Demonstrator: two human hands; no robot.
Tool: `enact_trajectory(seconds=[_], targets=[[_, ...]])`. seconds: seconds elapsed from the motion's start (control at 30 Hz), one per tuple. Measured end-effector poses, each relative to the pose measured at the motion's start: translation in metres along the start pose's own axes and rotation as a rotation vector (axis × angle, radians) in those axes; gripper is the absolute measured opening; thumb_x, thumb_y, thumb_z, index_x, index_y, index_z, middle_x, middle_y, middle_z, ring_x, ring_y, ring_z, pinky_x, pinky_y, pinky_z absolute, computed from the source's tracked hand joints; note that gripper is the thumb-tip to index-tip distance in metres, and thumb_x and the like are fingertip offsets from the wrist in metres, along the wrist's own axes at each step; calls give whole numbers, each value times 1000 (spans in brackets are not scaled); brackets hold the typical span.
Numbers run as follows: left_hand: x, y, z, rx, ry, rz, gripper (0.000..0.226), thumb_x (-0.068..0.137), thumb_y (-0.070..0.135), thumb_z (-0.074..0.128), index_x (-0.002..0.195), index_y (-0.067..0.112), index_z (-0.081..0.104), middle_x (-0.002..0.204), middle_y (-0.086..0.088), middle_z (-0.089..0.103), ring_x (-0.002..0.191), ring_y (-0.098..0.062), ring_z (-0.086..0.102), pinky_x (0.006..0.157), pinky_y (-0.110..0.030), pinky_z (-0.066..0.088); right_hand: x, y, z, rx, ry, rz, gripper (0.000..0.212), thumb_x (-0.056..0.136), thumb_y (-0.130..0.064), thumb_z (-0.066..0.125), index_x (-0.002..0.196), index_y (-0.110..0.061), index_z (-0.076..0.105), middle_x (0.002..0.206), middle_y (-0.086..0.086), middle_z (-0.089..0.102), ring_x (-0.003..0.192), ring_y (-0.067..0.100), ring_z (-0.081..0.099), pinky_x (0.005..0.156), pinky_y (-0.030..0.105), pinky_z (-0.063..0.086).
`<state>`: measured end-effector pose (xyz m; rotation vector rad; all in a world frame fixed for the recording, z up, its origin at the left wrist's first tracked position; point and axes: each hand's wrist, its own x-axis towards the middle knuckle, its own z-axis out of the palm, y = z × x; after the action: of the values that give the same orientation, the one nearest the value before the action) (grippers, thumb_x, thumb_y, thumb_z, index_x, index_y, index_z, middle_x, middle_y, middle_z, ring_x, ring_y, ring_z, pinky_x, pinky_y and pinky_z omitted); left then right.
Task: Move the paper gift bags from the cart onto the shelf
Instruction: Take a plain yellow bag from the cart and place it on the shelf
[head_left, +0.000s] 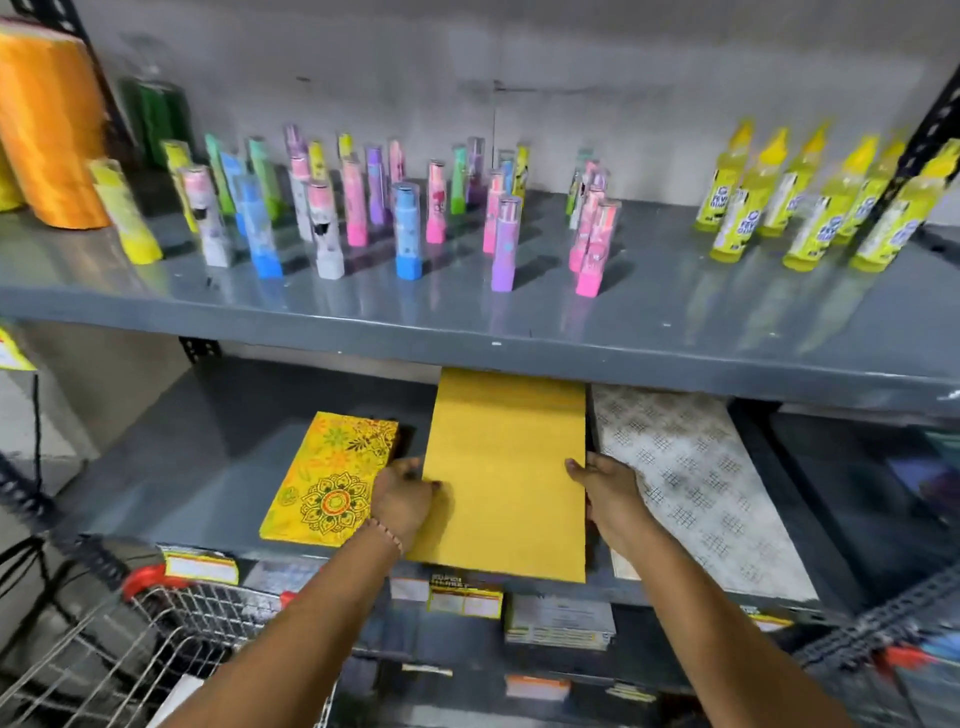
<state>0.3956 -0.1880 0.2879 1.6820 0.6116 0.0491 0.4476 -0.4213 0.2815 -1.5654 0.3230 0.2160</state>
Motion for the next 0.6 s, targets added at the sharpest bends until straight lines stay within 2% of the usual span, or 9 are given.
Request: enact_trajectory(seconds=[0.03, 0.1, 0.17, 0.27, 0.33, 0.43, 0.6], targets=[[12, 2, 6, 25, 3, 11, 22, 81, -8, 56, 97, 3, 66, 91, -11, 62, 77, -23, 57, 56, -12, 48, 4, 1, 0, -29, 19, 8, 29, 88, -9, 63, 116, -1, 58, 114, 1, 60, 105, 19, 54, 92, 37, 45], [36, -1, 16, 139, 42, 32, 10, 74, 4, 62, 80, 8, 70, 88, -16, 71, 85, -29, 66, 73, -29, 55, 13, 6, 1, -99, 45, -10, 14, 88, -3, 61, 102, -4, 65, 109, 8, 66, 89, 21, 60, 77, 34, 50], [56, -13, 25, 212, 62, 28, 8, 69, 13, 63, 70, 9, 70, 86, -20, 74, 87, -36, 68, 77, -37, 56, 24, 16, 2, -185, 77, -38, 15, 87, 0, 61, 99, -5, 69, 112, 16, 69, 88, 23, 63, 83, 35, 50], [56, -18, 33, 305, 12, -18, 21, 77, 18, 63, 91, 5, 73, 94, -17, 74, 93, -34, 68, 79, -32, 52, 37, 31, 1, -264, 92, -36, 28, 87, 0, 62, 115, 1, 63, 121, 17, 65, 102, 27, 63, 95, 38, 49], [59, -24, 36, 323, -14, -50, 24, 78, 21, 62, 94, 6, 72, 96, -16, 74, 95, -34, 68, 81, -33, 53, 42, 38, 1, -307, 90, -21, 33, 86, -3, 63, 119, -1, 61, 124, 13, 64, 109, 27, 62, 101, 43, 47], [59, -36, 38, 320, 30, -36, 20, 76, 20, 63, 86, 7, 74, 91, -17, 75, 92, -35, 68, 80, -36, 55, 39, 43, 1, -351, 82, -30, 32, 87, -5, 63, 119, -4, 62, 122, 10, 65, 104, 22, 61, 100, 40, 46], [53, -44, 40, 301, 81, -7, 16, 77, 18, 67, 86, 8, 75, 89, -17, 75, 89, -35, 67, 76, -33, 51, 31, 47, 2, -347, 126, -25, 38, 87, -7, 64, 125, -4, 57, 125, 12, 61, 118, 28, 54, 100, 39, 43]])
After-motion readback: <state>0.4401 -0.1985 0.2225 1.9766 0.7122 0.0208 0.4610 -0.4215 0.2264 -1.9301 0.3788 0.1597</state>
